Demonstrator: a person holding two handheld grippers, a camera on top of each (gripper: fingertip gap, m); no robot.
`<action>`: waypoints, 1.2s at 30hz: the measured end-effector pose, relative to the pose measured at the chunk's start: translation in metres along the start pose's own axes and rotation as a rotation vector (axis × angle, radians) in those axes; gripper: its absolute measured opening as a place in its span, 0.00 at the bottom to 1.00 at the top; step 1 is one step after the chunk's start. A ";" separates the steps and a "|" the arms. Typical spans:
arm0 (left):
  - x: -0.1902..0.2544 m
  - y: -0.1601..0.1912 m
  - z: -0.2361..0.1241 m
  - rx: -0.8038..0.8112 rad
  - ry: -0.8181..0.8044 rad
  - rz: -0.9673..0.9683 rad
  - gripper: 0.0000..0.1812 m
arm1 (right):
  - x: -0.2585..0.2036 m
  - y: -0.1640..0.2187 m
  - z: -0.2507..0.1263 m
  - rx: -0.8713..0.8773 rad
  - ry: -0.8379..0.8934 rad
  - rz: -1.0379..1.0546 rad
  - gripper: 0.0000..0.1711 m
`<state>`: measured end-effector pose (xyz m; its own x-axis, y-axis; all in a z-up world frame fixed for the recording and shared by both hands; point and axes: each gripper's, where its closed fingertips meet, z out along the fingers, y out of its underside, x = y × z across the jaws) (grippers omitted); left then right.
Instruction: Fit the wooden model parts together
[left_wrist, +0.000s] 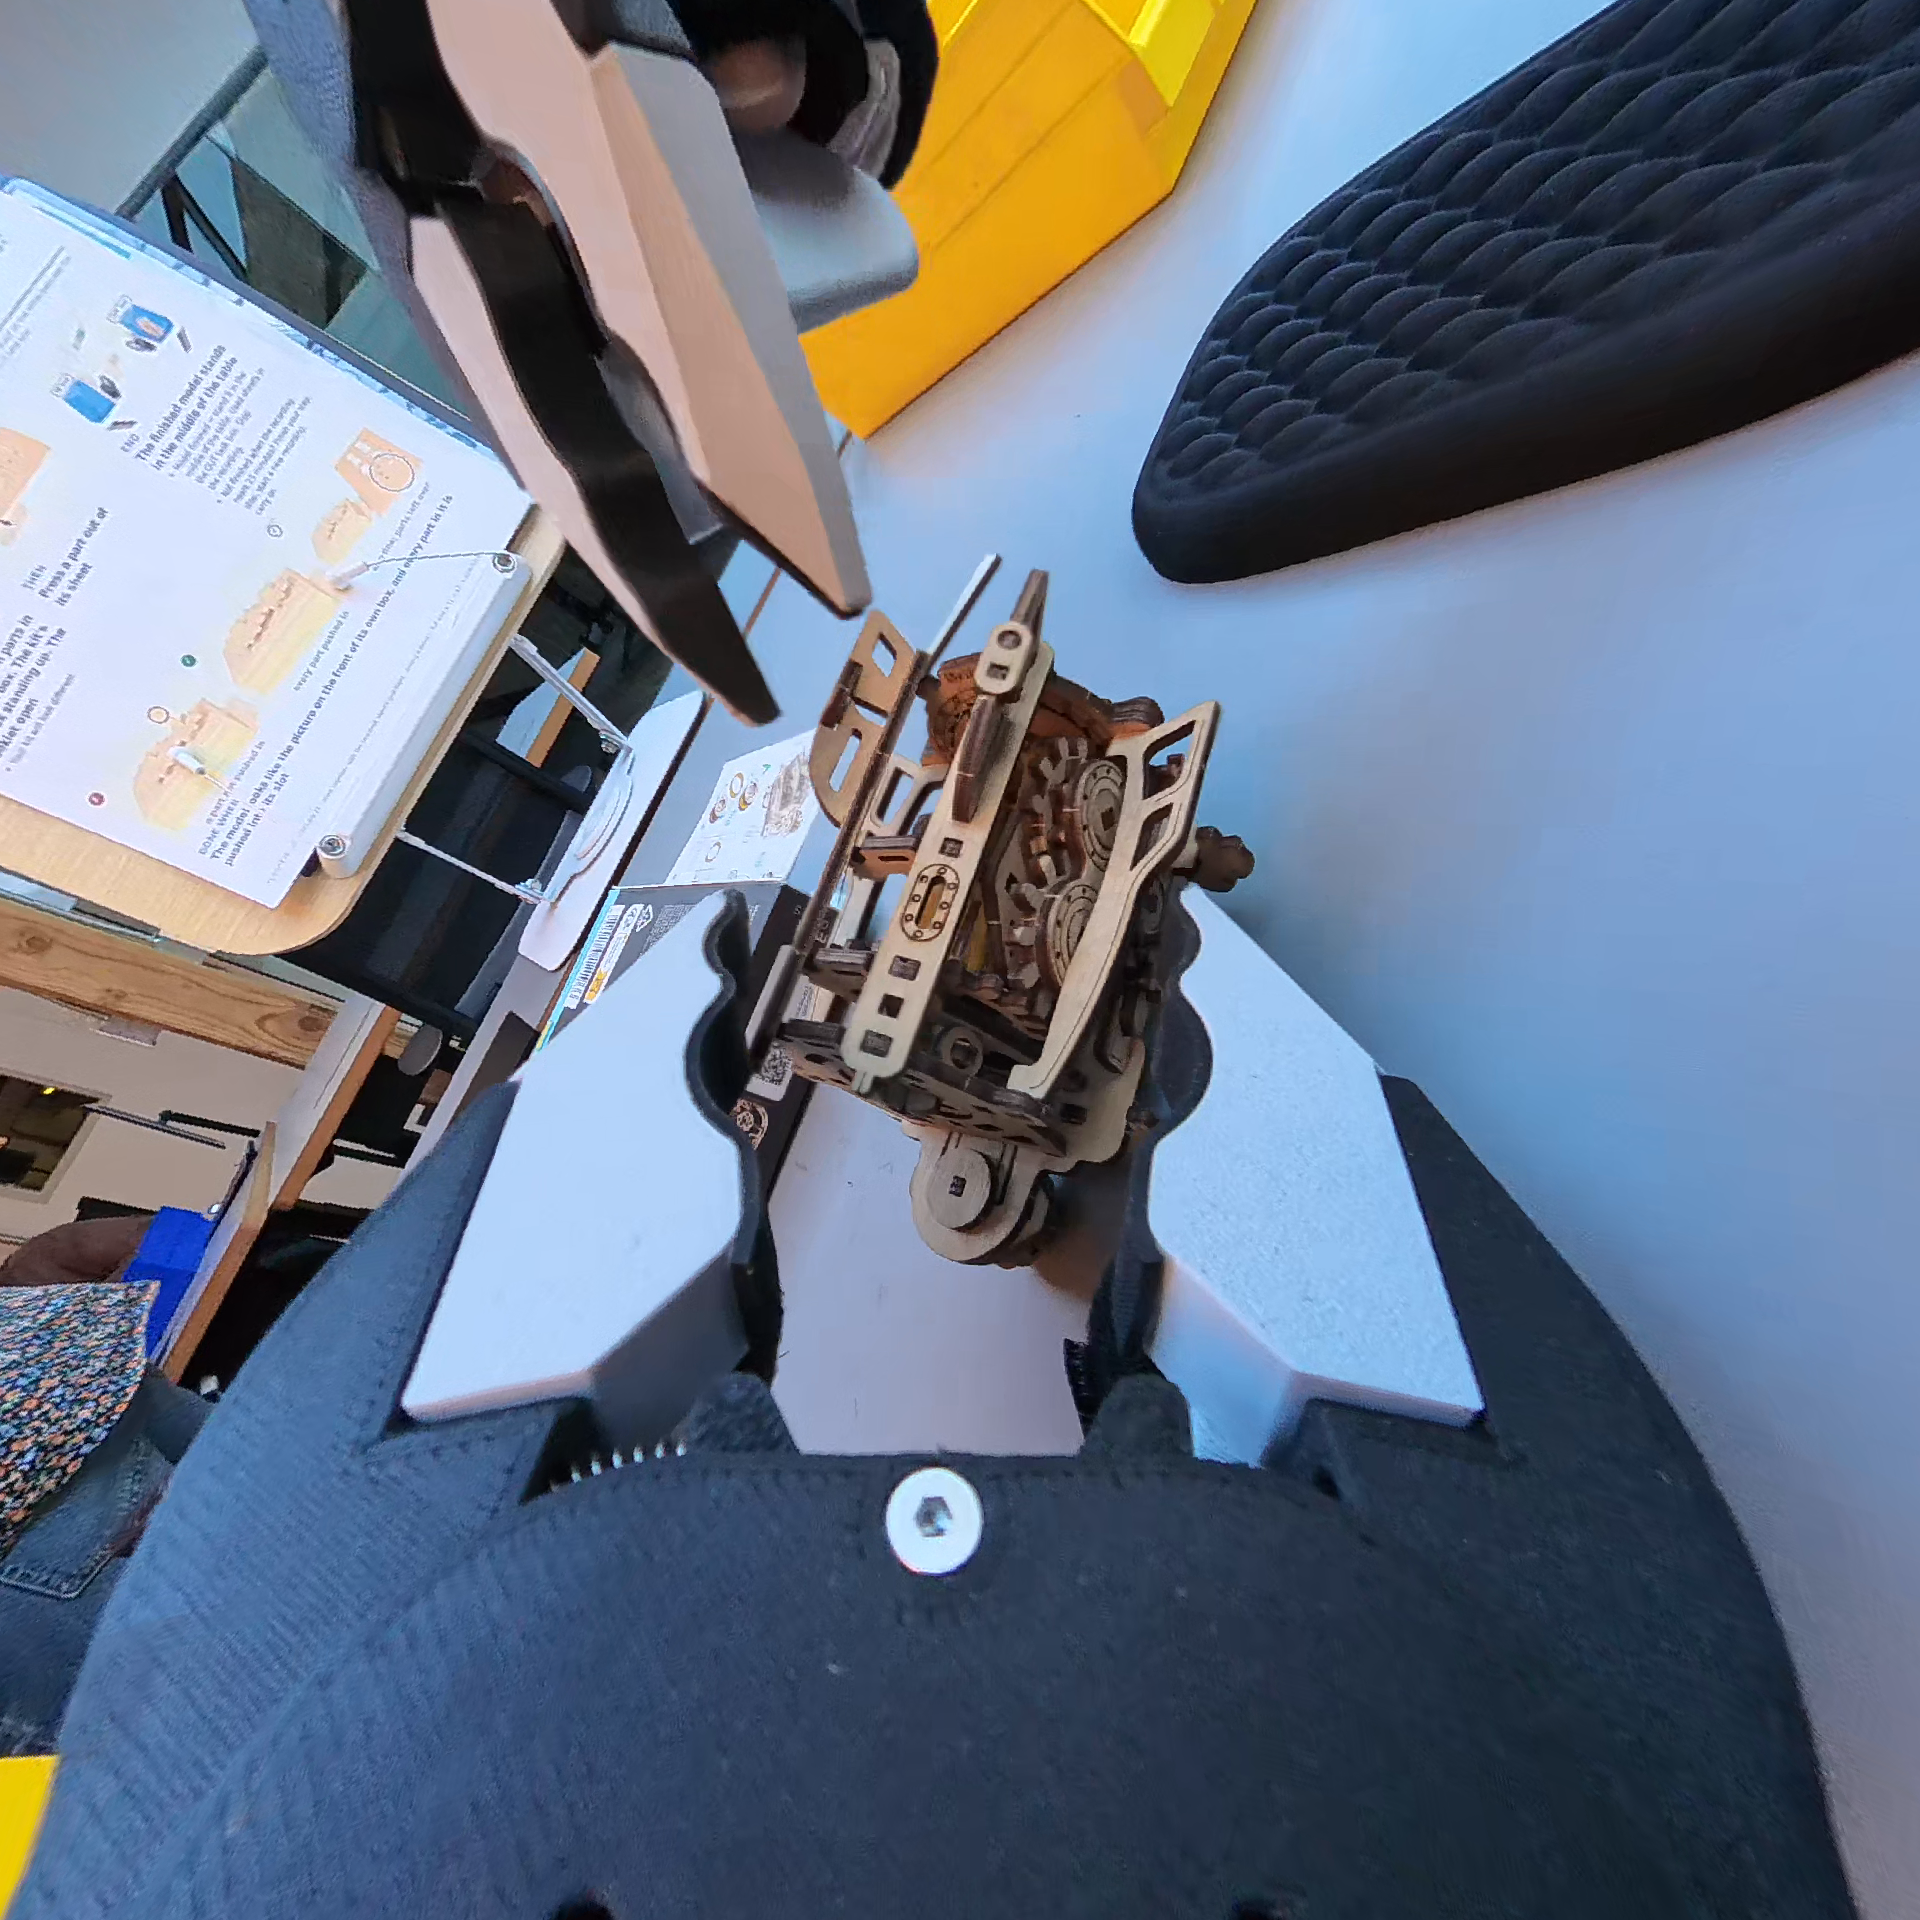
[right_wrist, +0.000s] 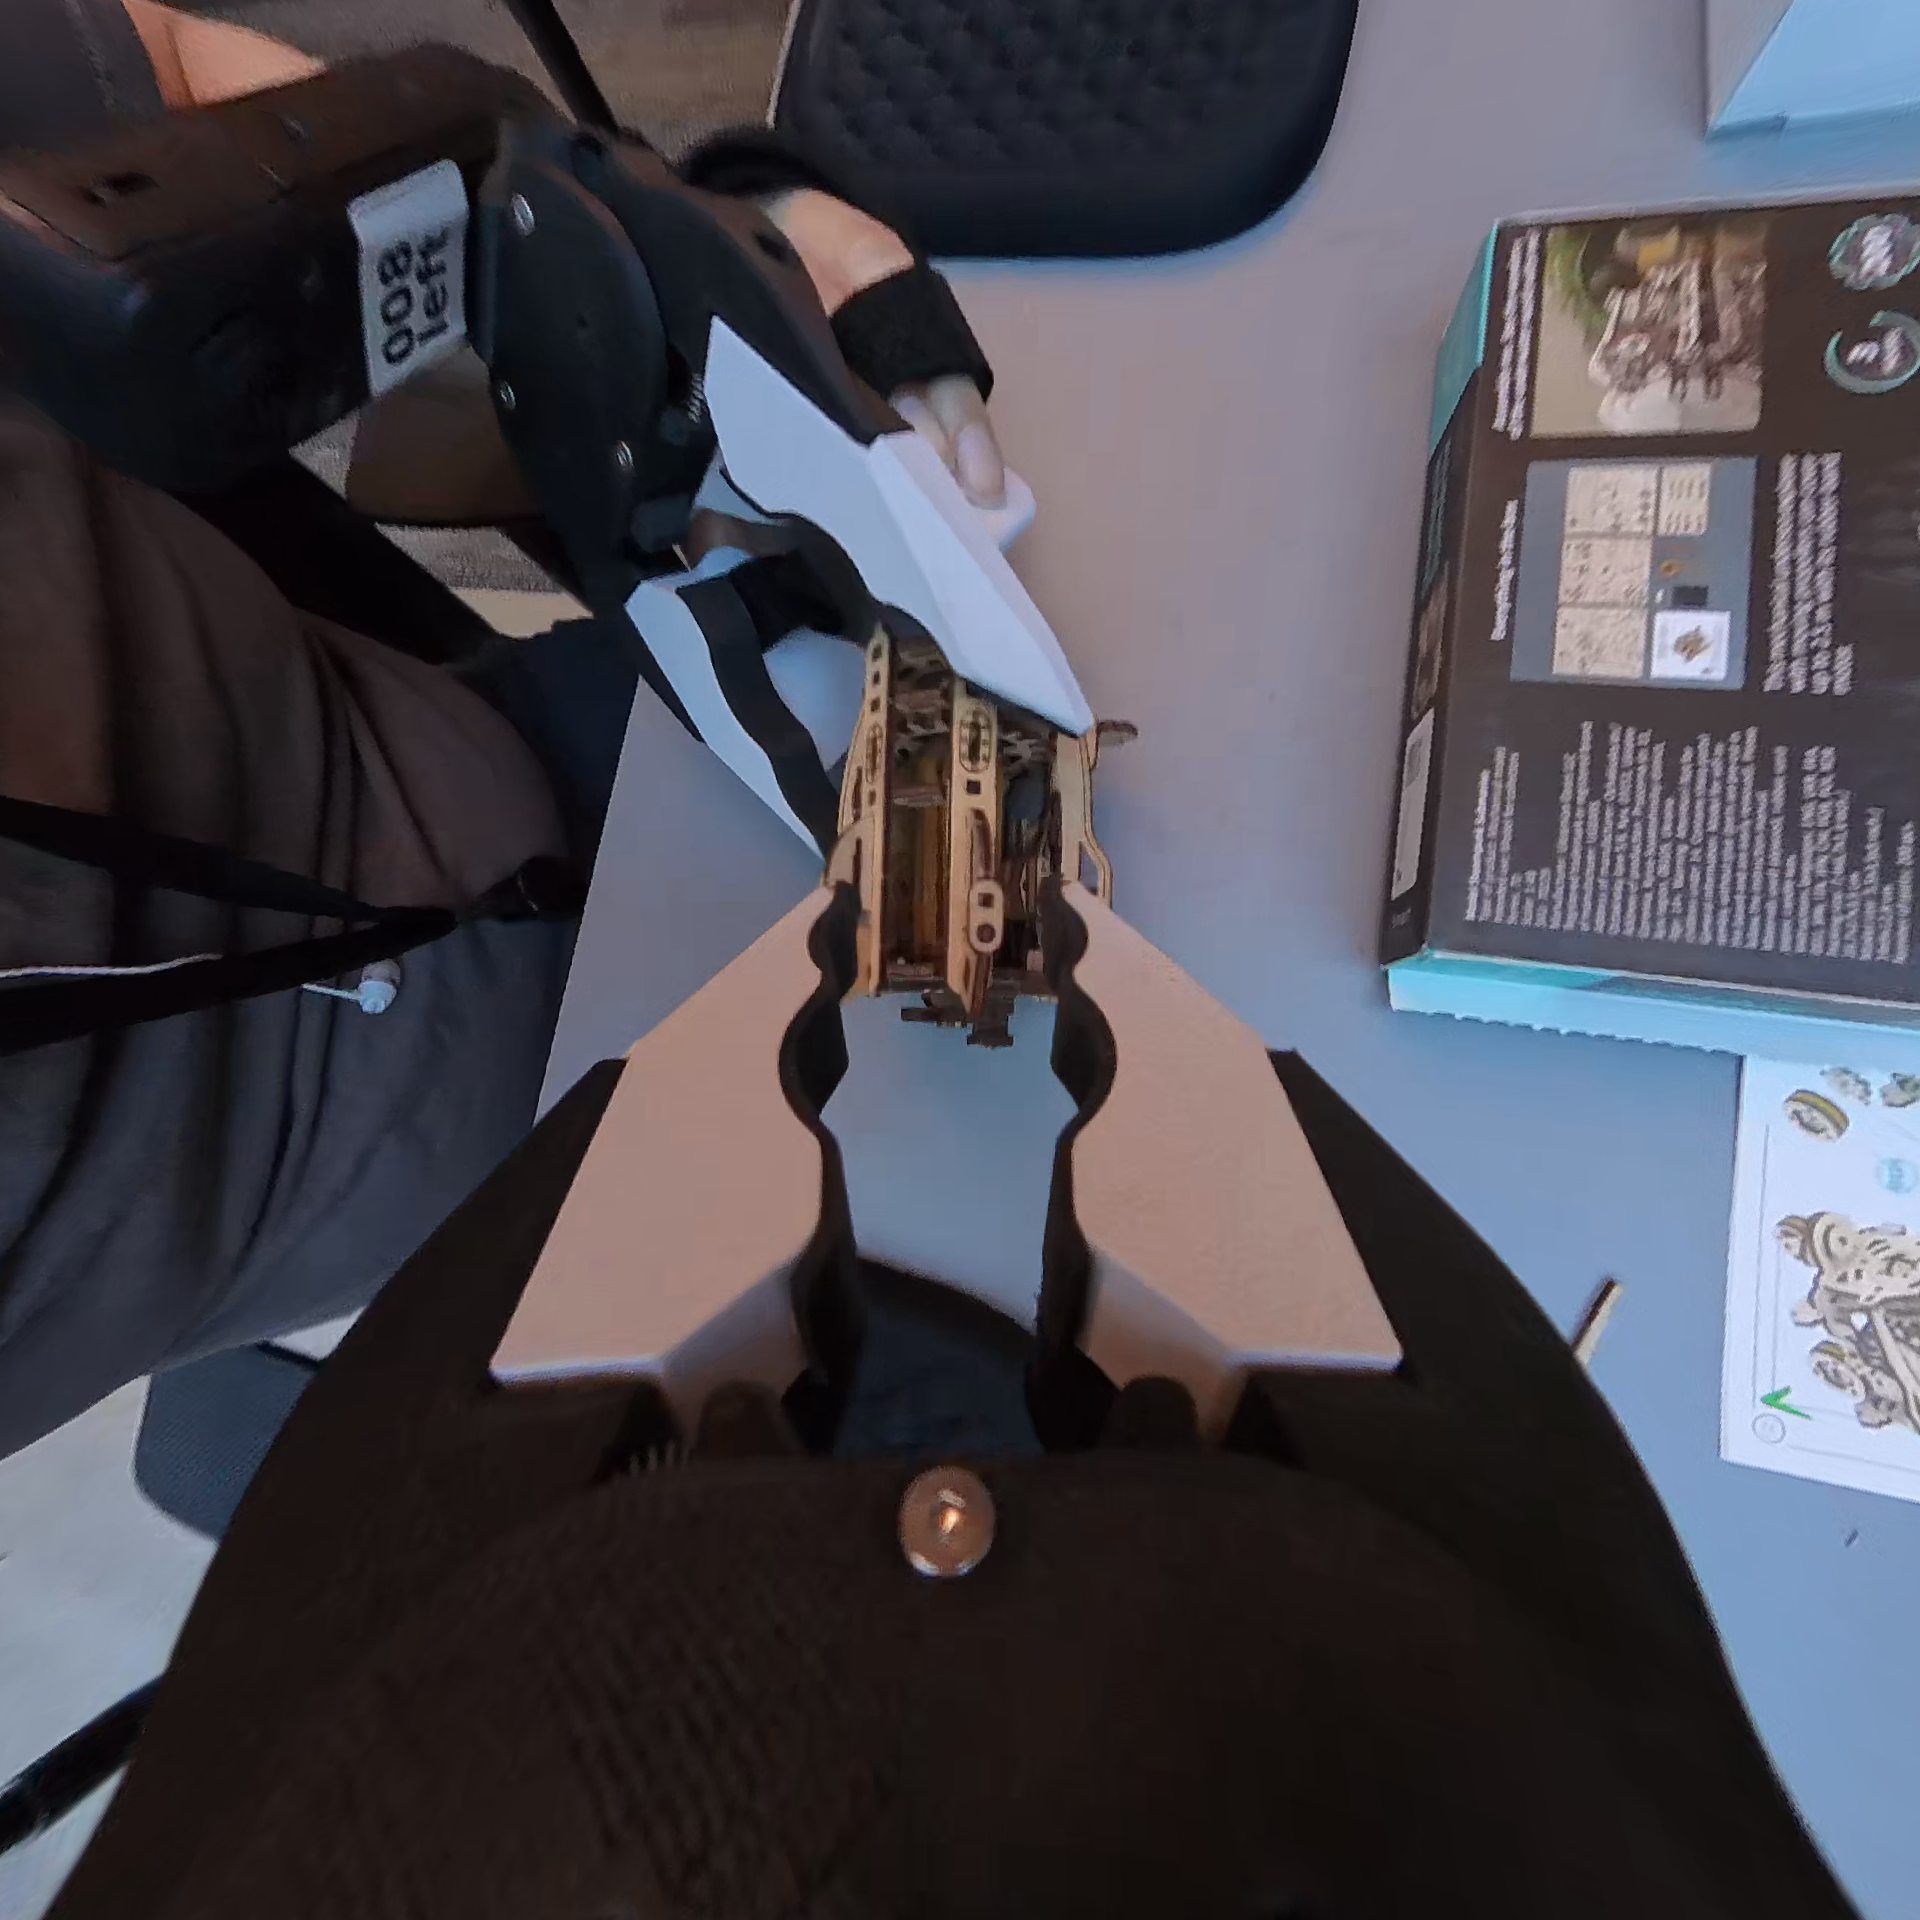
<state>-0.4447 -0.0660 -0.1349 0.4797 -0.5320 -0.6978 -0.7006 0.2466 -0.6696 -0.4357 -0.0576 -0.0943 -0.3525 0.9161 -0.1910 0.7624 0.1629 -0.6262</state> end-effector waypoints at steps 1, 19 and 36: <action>0.000 -0.001 -0.001 0.004 -0.006 0.001 0.41 | -0.001 -0.005 -0.002 0.045 0.005 -0.014 0.18; 0.008 0.009 0.000 -0.030 0.016 -0.092 0.44 | -0.009 -0.033 0.034 -0.065 -0.068 -0.126 0.00; 0.008 0.011 0.003 -0.044 0.023 -0.102 0.43 | -0.015 -0.032 0.043 -0.155 -0.060 -0.185 0.00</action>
<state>-0.4474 -0.0648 -0.1487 0.5383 -0.5709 -0.6200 -0.6715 0.1541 -0.7248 -0.4778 -0.0924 -0.1040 -0.5218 0.8429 -0.1310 0.7546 0.3845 -0.5318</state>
